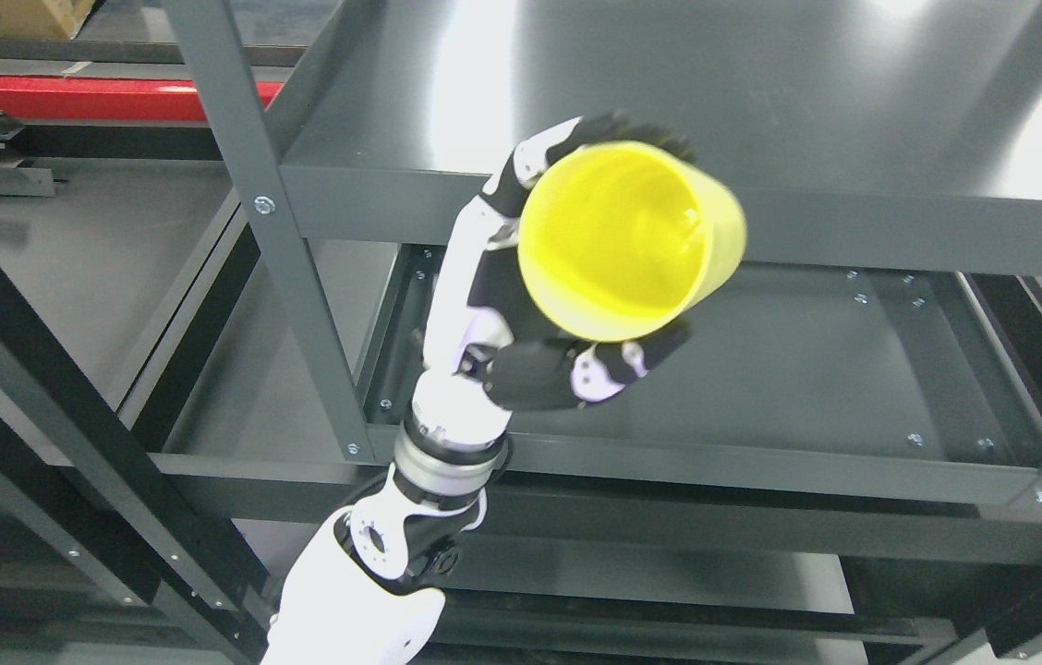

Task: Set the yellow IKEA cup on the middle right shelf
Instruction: 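Raise the cup with the left hand up onto the shelf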

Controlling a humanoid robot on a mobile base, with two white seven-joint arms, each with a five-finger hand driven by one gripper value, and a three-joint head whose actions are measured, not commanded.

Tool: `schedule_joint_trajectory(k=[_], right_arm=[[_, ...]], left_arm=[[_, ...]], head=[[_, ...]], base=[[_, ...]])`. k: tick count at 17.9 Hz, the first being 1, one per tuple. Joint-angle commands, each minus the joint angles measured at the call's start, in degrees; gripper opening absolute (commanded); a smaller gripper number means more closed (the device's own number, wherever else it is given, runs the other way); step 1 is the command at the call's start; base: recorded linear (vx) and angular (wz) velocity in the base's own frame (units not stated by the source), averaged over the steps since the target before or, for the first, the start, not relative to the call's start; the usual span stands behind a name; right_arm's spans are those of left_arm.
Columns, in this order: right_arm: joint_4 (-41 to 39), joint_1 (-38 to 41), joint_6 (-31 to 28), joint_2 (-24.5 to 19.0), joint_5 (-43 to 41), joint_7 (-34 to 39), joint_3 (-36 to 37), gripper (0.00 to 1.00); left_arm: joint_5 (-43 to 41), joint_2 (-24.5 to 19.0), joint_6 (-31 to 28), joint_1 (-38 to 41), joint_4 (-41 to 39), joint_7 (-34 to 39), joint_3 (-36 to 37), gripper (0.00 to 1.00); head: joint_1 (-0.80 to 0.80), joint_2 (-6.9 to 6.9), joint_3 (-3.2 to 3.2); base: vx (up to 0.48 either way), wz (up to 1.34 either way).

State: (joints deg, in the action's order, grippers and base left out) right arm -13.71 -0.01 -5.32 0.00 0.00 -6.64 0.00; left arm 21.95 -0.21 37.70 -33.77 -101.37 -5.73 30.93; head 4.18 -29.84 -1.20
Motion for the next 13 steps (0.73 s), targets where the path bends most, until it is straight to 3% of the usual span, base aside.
schedule_joint_trajectory(k=[1, 8, 13], right_arm=[[0.00, 0.80, -0.04, 1.00, -1.41, -0.04, -0.97, 0.99], [0.00, 0.80, -0.04, 1.00, -1.41, -0.04, -0.97, 0.99], [0.00, 0.80, -0.04, 1.00, -1.41, -0.04, -0.97, 0.99]], left_arm=[[0.02, -0.79, -3.41, -12.18, -0.32, 5.37, 8.44, 0.00], [13.27, -0.79, -15.70, -19.05, -0.32, 20.21, 11.17, 0.00], [20.91, -0.79, -31.33, -23.53, 0.03, 28.93, 12.21, 0.00]], head=[[0.00, 0.00, 0.00], [0.00, 0.00, 0.00], [0.00, 0.00, 0.00]], base=[[0.083, 0.18], [0.017, 0.05], [-0.044, 0.00]])
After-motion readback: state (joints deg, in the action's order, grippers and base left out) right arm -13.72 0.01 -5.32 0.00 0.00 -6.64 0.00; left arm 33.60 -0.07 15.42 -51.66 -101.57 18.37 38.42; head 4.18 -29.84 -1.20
